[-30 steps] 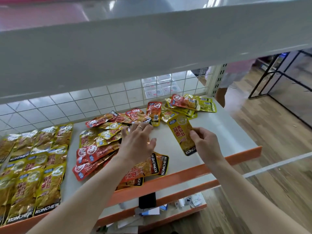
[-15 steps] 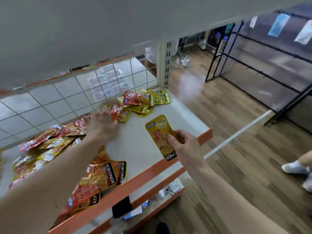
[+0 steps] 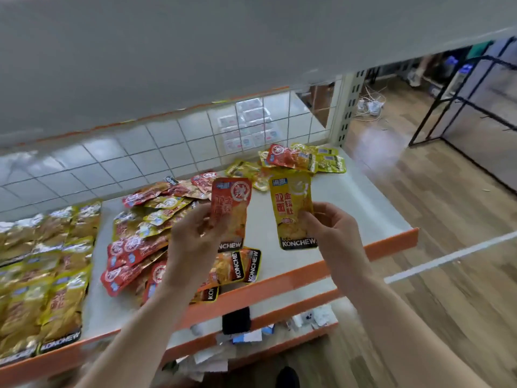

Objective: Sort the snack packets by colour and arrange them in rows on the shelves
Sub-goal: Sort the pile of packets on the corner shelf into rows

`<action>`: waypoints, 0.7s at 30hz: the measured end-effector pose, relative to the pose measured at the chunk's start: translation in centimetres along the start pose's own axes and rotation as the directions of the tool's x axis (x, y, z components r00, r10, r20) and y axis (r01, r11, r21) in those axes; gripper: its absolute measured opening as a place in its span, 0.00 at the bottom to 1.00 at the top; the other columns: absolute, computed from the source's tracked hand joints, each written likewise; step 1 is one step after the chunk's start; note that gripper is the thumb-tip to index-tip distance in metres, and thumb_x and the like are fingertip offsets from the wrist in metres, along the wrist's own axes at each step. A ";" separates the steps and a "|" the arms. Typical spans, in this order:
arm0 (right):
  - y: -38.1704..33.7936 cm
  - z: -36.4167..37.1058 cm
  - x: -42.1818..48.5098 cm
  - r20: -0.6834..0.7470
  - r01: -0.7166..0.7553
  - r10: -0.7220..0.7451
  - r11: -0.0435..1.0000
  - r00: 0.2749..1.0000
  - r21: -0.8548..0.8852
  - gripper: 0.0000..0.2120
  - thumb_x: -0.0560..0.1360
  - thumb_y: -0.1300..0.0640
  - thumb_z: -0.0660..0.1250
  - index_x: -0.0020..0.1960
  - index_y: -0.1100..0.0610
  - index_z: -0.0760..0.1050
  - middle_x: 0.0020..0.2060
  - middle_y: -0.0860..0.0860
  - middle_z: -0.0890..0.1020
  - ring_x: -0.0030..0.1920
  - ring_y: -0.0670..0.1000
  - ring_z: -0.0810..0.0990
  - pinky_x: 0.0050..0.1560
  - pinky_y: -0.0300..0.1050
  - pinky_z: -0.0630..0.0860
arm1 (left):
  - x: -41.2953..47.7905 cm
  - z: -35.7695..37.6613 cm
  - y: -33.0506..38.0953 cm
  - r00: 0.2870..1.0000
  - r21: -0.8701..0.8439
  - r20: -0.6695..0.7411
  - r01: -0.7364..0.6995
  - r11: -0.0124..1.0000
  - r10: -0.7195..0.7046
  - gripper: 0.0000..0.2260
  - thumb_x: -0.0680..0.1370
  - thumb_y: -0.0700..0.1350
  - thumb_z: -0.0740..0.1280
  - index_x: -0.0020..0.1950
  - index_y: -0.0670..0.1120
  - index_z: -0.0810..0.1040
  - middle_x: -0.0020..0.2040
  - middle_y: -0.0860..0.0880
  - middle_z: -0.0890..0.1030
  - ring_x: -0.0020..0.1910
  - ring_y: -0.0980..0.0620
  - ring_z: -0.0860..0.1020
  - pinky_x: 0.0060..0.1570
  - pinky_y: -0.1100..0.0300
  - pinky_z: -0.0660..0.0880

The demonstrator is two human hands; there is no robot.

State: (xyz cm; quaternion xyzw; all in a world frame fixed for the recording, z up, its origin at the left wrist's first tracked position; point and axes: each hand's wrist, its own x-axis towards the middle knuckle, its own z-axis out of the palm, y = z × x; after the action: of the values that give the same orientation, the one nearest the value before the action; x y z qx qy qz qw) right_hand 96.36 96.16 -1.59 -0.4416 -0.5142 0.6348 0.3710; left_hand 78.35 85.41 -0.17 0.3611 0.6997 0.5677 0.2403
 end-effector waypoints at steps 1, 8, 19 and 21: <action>-0.1 1.0 -0.3 0.042 0.006 -0.006 1.000 0.999 0.000 0.04 0.77 0.62 0.70 0.50 0.56 0.82 0.42 0.50 0.87 0.44 0.48 0.86 0.41 0.35 0.78 | -1.4 -1.5 -0.3 0.996 -0.094 -0.025 0.087 0.992 -0.089 0.06 0.78 0.40 0.70 0.50 0.50 0.84 0.45 0.51 0.86 0.47 0.51 0.84 0.51 0.51 0.80; -0.2 10.0 -3.8 0.332 -0.023 0.025 1.000 0.943 -0.011 0.06 0.76 0.63 0.70 0.51 0.55 0.82 0.42 0.49 0.87 0.42 0.48 0.86 0.37 0.35 0.79 | -8.3 -12.1 -2.0 0.878 -0.315 -0.297 0.280 0.907 -0.375 0.06 0.74 0.42 0.74 0.49 0.51 0.87 0.50 0.45 0.86 0.53 0.43 0.84 0.63 0.36 0.74; 1.5 21.1 -9.5 0.510 0.065 -0.015 0.995 0.860 -0.080 0.08 0.76 0.64 0.70 0.52 0.54 0.83 0.44 0.48 0.87 0.45 0.47 0.86 0.43 0.36 0.79 | -12.0 -23.2 -4.7 0.809 -0.408 -0.419 0.237 0.881 -0.412 0.04 0.78 0.39 0.70 0.48 0.45 0.85 0.45 0.42 0.86 0.33 0.53 0.83 0.33 0.63 0.77; 2.2 23.5 -10.4 0.491 0.061 -0.002 0.993 0.871 -0.105 0.07 0.77 0.63 0.69 0.53 0.55 0.83 0.45 0.49 0.87 0.47 0.49 0.86 0.47 0.40 0.80 | -11.8 -25.2 -5.1 0.815 -0.400 -0.414 0.237 0.885 -0.406 0.04 0.79 0.40 0.69 0.49 0.45 0.84 0.43 0.44 0.86 0.34 0.52 0.83 0.30 0.64 0.75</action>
State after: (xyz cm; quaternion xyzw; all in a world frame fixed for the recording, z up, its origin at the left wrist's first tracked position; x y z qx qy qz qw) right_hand 77.68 78.49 -0.01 -0.2790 -0.6346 0.6887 0.2125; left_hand 65.70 60.08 0.11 0.0359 0.6834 0.6990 0.2075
